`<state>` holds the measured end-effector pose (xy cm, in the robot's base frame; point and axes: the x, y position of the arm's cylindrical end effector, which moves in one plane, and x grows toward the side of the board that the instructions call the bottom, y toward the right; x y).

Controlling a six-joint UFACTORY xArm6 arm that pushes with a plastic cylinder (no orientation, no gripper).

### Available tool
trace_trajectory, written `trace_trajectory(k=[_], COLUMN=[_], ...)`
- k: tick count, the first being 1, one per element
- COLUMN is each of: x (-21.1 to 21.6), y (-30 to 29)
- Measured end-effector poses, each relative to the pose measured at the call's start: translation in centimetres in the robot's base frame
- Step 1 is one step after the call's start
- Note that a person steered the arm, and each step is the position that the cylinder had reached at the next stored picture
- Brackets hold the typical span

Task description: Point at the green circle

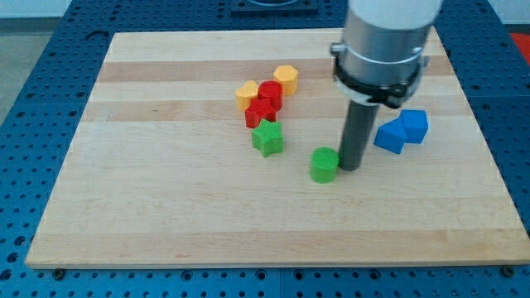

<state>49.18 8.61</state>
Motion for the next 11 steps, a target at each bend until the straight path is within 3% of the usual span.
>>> trace_trajectory(k=[2, 4, 5, 6, 7, 8, 11], x=[0.0, 1.6, 5.4, 9.9, 10.8, 6.6, 5.2], y=[-6.5, -3.1, -2.8, -7.0, -9.5, -11.1, -11.9])
